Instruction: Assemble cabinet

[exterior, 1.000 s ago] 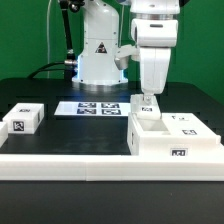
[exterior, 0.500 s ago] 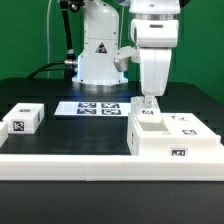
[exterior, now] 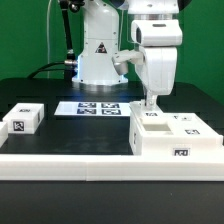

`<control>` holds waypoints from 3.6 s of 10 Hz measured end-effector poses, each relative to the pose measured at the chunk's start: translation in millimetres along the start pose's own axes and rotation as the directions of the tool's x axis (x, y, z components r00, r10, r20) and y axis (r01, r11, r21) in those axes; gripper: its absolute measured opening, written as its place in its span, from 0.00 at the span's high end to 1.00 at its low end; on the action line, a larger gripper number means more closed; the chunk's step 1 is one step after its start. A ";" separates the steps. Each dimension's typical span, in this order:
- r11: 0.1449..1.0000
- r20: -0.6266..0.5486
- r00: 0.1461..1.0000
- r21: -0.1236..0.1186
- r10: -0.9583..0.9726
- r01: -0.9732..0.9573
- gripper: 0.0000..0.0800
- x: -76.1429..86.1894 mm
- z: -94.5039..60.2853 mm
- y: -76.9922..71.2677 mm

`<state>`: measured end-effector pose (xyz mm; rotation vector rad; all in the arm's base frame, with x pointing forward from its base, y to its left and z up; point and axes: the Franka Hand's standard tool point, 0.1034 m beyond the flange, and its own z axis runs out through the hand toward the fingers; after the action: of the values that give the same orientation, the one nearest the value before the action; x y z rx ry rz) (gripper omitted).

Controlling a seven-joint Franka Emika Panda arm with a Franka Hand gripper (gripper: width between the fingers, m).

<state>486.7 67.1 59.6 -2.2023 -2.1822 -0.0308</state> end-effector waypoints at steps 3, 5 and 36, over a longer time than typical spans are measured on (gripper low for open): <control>1.000 -0.002 1.000 0.001 0.005 -0.005 0.91 -0.7 -0.1 8.5; 0.999 -0.019 1.000 -0.032 -0.003 0.003 0.91 0.2 -1.4 44.1; 0.739 -0.153 0.743 -0.092 0.652 -0.667 0.00 10.0 -21.0 26.3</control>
Offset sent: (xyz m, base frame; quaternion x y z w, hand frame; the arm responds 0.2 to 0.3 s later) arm 0.0398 0.0004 -0.0040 0.0079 0.0114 -0.0095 0.9999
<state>513.4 75.9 80.7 -2.8415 -1.2529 -0.2826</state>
